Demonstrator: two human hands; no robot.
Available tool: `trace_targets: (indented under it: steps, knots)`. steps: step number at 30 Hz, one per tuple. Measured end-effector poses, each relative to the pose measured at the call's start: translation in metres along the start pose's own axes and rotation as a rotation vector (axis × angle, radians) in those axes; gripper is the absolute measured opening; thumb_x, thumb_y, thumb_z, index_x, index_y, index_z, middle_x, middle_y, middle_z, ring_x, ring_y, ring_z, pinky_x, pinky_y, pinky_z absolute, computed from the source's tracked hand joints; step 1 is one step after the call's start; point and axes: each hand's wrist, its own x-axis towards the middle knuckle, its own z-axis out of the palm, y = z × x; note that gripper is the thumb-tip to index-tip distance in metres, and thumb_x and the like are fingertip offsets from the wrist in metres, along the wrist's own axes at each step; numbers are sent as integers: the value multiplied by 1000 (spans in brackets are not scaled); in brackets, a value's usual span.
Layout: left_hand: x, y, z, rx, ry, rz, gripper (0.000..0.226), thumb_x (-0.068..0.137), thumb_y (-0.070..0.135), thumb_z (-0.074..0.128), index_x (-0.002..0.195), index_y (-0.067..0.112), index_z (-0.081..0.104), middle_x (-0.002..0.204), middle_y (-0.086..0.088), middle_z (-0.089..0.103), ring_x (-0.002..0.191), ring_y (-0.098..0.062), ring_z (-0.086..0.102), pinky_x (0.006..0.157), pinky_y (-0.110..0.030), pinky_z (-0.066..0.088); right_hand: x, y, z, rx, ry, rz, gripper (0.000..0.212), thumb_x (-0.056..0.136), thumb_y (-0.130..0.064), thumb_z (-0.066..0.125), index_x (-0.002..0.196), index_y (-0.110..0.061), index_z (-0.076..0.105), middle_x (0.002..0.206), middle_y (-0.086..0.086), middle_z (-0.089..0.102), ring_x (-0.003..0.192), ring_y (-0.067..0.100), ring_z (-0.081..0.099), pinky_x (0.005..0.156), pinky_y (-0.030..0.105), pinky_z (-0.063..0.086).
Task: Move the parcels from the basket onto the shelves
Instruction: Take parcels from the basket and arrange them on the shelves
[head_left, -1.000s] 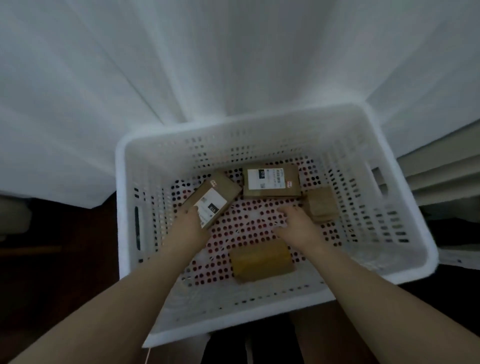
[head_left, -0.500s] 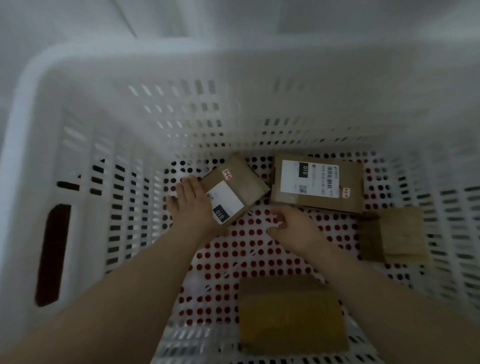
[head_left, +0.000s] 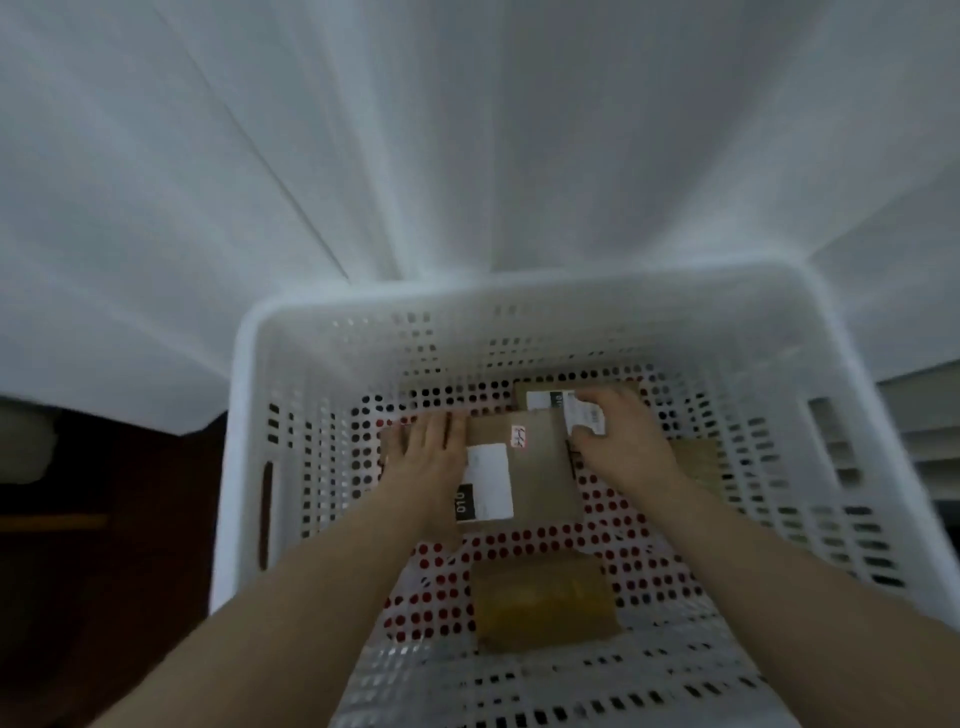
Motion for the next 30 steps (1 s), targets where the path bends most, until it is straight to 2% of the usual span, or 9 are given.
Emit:
trace_targets:
  steps: [5, 9, 12, 16, 19, 22, 24, 27, 30]
  knots:
    - [-72, 31, -98, 226, 126, 348, 142, 62, 45, 83, 146, 9, -26, 156, -9, -8, 145, -30, -6, 117, -52, -6, -64, -33, -98, -178, -82, 103, 59, 96, -50, 44, 146, -21, 36, 151, 5, 36, 137, 24, 34, 114, 37, 25]
    - [-120, 62, -168, 358, 315, 577, 138, 62, 49, 81, 148, 9, -21, 154, -8, -2, 143, -30, 0, 118, -49, -5, -137, -44, -169, 215, -241, 180, 57, 90, -52, 56, 136, -18, 52, 135, 1, 55, 114, 16, 56, 91, 25, 46]
    - [-153, 87, -208, 384, 448, 673, 127, 73, 45, 74, 147, 10, -24, 156, -8, -10, 145, -28, -9, 118, -43, -9, -190, -40, -207, 483, -110, 188, 45, 88, -43, 62, 122, -14, 64, 116, 3, 67, 96, 13, 65, 88, 27, 53]
    - [-208, 139, -247, -297, 503, 374, 123, 81, 42, 70, 143, 9, -30, 155, -11, -25, 145, -30, -18, 117, -40, -3, -244, -24, -249, 716, 236, 248, 51, 89, -47, 60, 122, -8, 61, 114, 8, 67, 101, 21, 64, 92, 35, 51]
    - [-245, 187, -267, -987, 196, 234, 83, 89, 34, 60, 150, 4, 13, 156, -18, 15, 142, -32, 21, 109, -38, 28, -289, -12, -276, 938, 445, 261, 39, 93, -40, 57, 113, -7, 62, 100, 4, 68, 92, 18, 62, 84, 31, 50]
    - [-281, 234, -266, -1124, 65, 342, 33, 90, 18, 58, 121, 6, 57, 124, -11, 59, 111, -27, 57, 87, -33, 44, -342, -5, -294, 1127, 518, 217, 29, 97, -31, 53, 106, -6, 62, 93, 5, 68, 88, 18, 63, 79, 27, 51]
    - [-310, 265, -259, -1206, 18, 428, 27, 91, 12, 59, 118, 7, 58, 116, -9, 63, 103, -25, 62, 79, -30, 52, -380, 10, -299, 1182, 570, 215, 32, 97, -31, 54, 111, -4, 61, 100, 9, 69, 95, 22, 64, 85, 32, 52]
    - [-361, 305, -249, -1221, -17, 545, 27, 92, 8, 59, 119, 7, 56, 111, -10, 63, 90, -19, 63, 70, -26, 57, -443, 36, -303, 1298, 628, 204, 25, 97, -30, 53, 101, -9, 65, 79, 1, 73, 76, 15, 65, 66, 26, 51]
    - [-401, 337, -235, -1161, -50, 615, 29, 92, 8, 59, 121, 7, 55, 115, -10, 63, 96, -21, 63, 81, -33, 55, -507, 59, -303, 1341, 669, 213, 26, 97, -29, 52, 93, -11, 69, 81, 2, 74, 82, 19, 66, 78, 31, 51]
